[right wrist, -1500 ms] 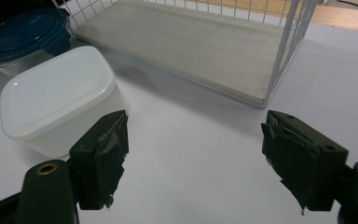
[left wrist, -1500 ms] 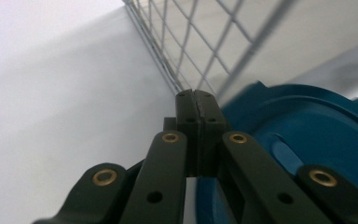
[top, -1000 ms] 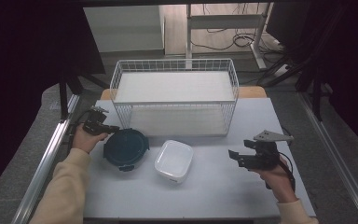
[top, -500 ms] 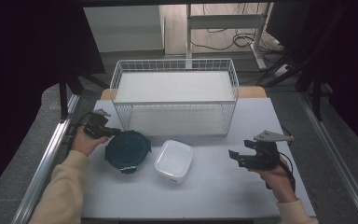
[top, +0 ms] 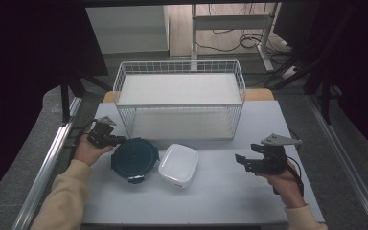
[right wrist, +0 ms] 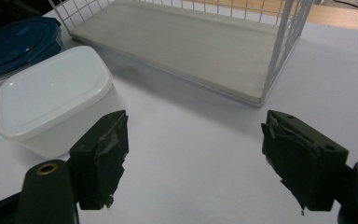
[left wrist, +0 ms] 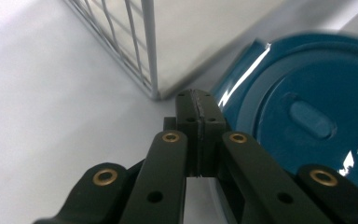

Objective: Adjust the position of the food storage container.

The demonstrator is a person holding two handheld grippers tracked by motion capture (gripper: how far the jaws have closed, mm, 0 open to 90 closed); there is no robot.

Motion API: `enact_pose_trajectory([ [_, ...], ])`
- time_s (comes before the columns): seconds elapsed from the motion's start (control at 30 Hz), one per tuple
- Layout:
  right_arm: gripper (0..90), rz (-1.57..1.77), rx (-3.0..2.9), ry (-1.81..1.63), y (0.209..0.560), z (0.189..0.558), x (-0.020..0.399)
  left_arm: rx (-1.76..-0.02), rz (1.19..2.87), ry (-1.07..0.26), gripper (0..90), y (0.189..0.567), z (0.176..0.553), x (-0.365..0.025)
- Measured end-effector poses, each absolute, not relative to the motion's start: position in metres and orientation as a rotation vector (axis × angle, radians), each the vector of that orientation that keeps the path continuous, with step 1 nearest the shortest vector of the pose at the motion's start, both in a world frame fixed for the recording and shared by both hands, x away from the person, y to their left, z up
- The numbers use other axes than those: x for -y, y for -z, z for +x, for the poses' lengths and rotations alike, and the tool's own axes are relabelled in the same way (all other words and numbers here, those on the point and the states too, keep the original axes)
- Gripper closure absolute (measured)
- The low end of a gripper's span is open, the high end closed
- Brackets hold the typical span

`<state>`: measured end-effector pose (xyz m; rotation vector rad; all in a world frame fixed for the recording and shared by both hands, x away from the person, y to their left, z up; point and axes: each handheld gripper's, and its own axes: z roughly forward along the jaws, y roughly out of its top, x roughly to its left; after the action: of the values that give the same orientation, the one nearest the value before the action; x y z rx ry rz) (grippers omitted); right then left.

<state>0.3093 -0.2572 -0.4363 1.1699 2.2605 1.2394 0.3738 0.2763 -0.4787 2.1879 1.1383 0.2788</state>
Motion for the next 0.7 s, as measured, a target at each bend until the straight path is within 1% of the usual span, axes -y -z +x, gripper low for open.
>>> enact_pose_trajectory([
  [0.03, 22.5, 1.174, -2.261, -1.235, 0.437, 0.310, 0.257, -1.139, 2.138, -0.315, 90.0, 0.469, 0.370, -0.274],
  [0.1, 22.5, 1.175, -2.262, -1.235, 0.437, 0.310, 0.257, -1.125, 2.128, -0.330, 90.0, 0.464, 0.368, -0.271],
  [0.27, 22.5, 1.172, -2.262, -1.233, 0.437, 0.310, 0.257, -1.040, 2.149, -0.353, 90.0, 0.450, 0.363, -0.243],
  [0.33, 22.5, 1.173, -2.263, -1.232, 0.437, 0.309, 0.257, -1.031, 2.161, -0.347, 90.0, 0.451, 0.369, -0.231],
  [0.57, 22.5, 1.177, -2.264, -1.231, 0.438, 0.310, 0.258, -1.063, 2.172, -0.309, 90.0, 0.461, 0.387, -0.218],
  [0.7, 22.4, 1.179, -2.269, -1.225, 0.439, 0.310, 0.258, -1.058, 2.208, -0.286, 90.0, 0.469, 0.394, -0.212],
])
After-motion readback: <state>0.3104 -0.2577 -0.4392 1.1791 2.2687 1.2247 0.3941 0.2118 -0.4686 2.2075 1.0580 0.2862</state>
